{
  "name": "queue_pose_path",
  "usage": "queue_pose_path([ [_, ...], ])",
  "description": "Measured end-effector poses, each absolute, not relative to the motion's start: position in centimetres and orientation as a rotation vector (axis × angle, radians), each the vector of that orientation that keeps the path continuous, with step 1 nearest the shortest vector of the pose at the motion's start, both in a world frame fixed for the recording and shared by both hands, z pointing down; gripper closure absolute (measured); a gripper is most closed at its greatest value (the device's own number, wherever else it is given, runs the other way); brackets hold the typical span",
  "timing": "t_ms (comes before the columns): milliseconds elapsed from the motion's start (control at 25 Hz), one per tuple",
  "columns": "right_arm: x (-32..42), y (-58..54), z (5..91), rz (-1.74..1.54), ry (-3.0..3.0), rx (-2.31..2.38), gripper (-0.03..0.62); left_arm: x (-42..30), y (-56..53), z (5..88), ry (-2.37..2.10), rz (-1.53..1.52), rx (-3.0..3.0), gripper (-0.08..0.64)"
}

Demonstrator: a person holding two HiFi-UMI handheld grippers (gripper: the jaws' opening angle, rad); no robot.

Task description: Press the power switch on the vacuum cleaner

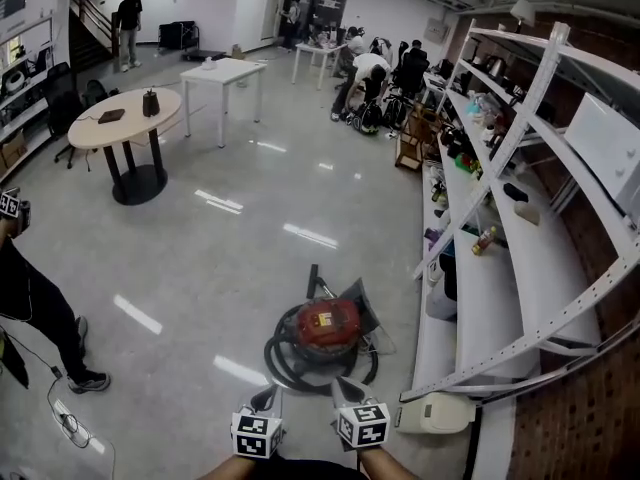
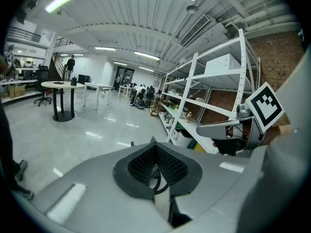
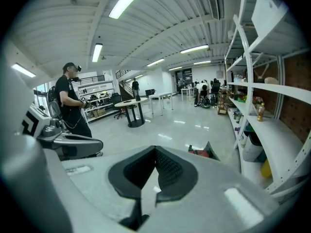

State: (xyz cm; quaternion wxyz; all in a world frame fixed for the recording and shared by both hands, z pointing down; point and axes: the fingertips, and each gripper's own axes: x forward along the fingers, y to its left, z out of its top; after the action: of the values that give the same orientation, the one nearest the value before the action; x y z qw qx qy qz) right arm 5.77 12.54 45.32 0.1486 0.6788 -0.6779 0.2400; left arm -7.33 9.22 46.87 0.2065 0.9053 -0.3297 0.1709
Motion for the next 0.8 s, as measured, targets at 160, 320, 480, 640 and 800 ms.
queue_pose_path([
  [160,6.1,16.9,45.2,0.679,-1.972,1.945,0.6,-7.2,13.8,46.6,-0.945,0.471,2.516,0.543],
  [320,6.5,21.8,44.5,0.649,-2.006,1.935,0.6,-6.6,19.1,45.6,-0.962,0.444,2.518,0.543],
  [480,5.9,26.2,43.6,0.617,-2.059,1.924,0.6,-7.0,23.7,44.7,-1.009,0.42,2.523,0.543],
  [640,5.1,29.9,42.6,0.583,-2.112,1.904,0.6,-7.9,27.9,44.2,-1.053,0.417,2.514,0.543],
  [800,3.6,32.3,41.8,0.559,-2.153,1.866,0.6,-9.4,30.9,43.4,-1.104,0.417,2.502,0.543],
])
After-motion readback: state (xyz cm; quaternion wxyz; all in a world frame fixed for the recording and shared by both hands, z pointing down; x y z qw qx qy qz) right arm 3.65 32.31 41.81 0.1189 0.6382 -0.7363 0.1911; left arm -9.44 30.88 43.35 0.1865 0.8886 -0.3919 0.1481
